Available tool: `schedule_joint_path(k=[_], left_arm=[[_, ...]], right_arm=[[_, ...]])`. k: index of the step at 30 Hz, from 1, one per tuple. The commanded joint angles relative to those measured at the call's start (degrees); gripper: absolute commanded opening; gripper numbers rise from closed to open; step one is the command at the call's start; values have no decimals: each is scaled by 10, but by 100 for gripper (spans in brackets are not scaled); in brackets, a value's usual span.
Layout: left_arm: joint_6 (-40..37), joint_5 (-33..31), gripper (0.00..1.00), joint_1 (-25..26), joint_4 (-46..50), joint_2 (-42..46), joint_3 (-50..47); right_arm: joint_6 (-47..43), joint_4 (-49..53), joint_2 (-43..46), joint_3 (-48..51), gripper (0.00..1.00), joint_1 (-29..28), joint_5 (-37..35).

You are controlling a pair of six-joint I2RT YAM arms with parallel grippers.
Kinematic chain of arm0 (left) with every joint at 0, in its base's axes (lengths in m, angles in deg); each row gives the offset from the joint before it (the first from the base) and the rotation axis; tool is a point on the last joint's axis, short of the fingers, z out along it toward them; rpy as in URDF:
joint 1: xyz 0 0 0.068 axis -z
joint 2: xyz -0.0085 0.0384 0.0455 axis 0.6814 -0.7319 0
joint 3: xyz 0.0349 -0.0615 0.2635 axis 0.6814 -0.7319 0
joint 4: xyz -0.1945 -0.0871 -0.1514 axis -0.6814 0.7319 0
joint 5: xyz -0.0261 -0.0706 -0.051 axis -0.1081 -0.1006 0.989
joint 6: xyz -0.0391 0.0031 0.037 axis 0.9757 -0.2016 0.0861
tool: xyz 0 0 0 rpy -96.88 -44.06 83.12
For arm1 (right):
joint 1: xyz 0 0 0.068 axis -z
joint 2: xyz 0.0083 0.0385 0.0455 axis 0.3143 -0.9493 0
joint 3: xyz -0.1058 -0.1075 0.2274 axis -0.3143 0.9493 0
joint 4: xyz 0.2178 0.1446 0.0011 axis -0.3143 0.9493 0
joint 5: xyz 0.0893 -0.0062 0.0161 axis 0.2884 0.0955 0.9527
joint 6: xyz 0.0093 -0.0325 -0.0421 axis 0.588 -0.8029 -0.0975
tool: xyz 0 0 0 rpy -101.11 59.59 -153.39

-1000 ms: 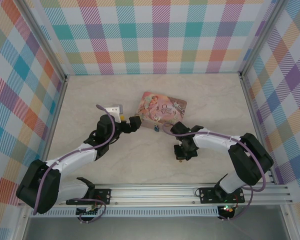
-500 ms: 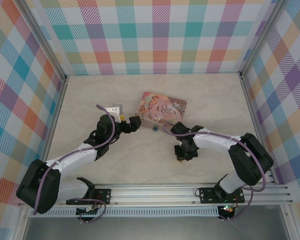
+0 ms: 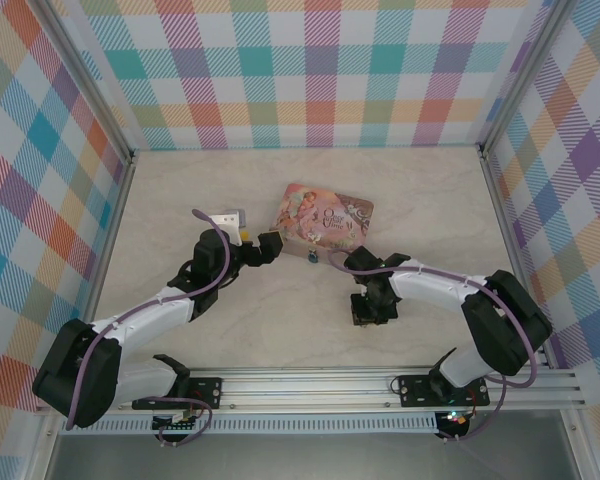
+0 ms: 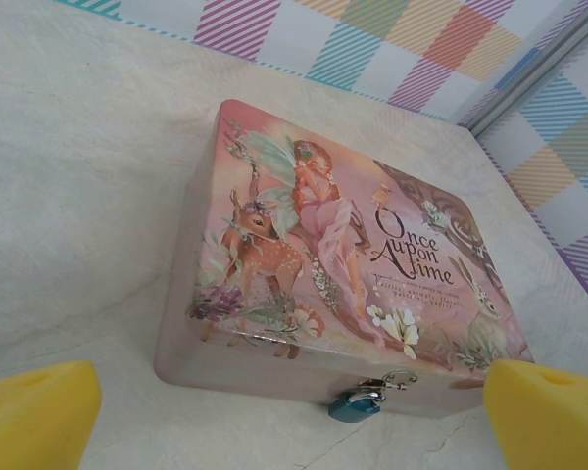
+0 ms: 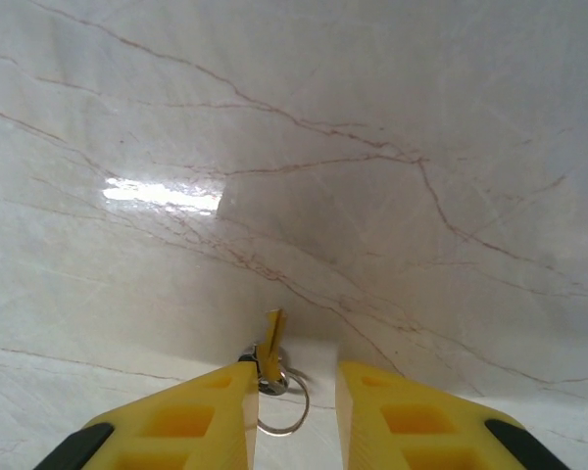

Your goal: Unlock a padlock with a key

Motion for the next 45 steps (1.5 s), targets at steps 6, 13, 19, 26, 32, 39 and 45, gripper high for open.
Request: schedule_joint_path(k=[6, 13, 19, 26, 32, 39, 45], left_arm=[[-12, -7, 100, 7, -1, 7, 2], [-12, -6, 100, 7, 1, 6, 2], [-12, -7, 100, 7, 0, 6, 2], [-11, -5, 100, 7, -2, 4, 2], [-11, -6, 100, 7, -2, 4, 0], [-12, -9, 100, 7, -1, 8, -2], [-13, -9, 100, 7, -2, 6, -2]], right_arm=[[14, -3, -9, 9, 28, -5, 24], [13, 6, -8, 7, 29, -5, 21], [13, 12, 6, 3, 30, -7, 14], [20, 26, 11, -3, 33, -10, 15], [28, 12, -3, 6, 35, -20, 26], [32, -1, -25, 9, 35, -28, 27], [33, -6, -28, 1, 34, -29, 6]])
